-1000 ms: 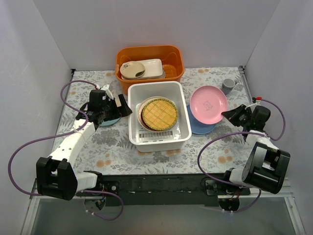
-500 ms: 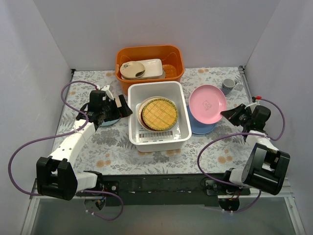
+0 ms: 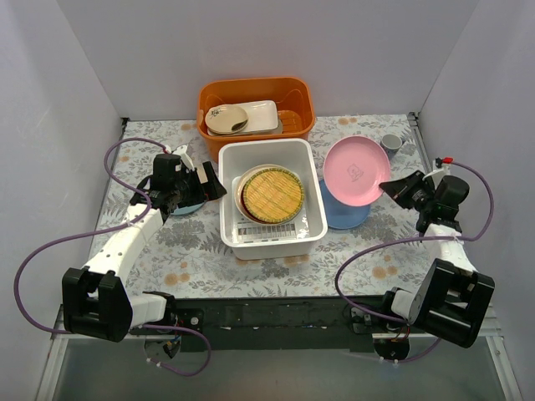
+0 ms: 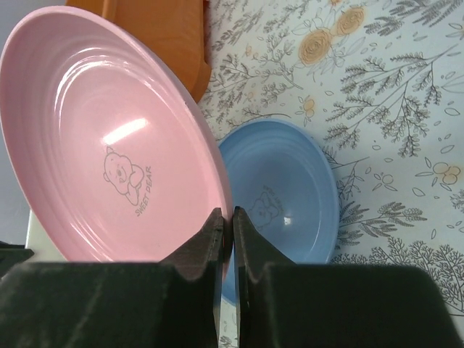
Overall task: Place the plates into the plastic bin on the countertop
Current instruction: Pick up the plate at the center of the board, then place the plate in the plastic bin.
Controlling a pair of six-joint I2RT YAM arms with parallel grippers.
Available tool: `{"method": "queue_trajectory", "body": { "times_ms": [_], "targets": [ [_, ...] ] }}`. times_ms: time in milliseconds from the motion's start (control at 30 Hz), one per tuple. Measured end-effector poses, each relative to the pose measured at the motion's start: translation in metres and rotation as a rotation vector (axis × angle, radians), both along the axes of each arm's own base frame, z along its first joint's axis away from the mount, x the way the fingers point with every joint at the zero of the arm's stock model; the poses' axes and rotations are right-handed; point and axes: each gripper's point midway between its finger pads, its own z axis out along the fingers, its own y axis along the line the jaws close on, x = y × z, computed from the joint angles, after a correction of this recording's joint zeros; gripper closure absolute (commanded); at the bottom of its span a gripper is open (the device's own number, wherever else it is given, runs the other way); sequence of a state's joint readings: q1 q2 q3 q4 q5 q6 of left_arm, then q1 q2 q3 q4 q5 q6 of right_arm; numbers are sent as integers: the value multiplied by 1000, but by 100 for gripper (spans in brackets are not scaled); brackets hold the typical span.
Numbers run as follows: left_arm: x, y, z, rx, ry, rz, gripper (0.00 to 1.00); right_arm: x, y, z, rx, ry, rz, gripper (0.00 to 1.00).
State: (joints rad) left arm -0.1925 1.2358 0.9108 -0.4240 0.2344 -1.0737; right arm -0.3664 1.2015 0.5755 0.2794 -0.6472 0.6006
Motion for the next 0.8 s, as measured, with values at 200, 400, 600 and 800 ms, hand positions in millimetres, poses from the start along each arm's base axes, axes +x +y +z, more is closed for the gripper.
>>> {"method": "queue_trajectory", "body": {
  "times_ms": [200,400,600,800],
  "targets": [
    [0,0,0,0,0,0,2,1,5,25,-14,-56,20,99],
    [0,0,0,-1,-2,0,2,-1,17,36,-9,-72,50,99],
    [-2,1,5,-2,-16,1,2,0,33,47,-7,-85,94,99],
    [-6,3,20,-9,-71,10,2,2,50,60,-15,-108,140,99]
  ]
}}
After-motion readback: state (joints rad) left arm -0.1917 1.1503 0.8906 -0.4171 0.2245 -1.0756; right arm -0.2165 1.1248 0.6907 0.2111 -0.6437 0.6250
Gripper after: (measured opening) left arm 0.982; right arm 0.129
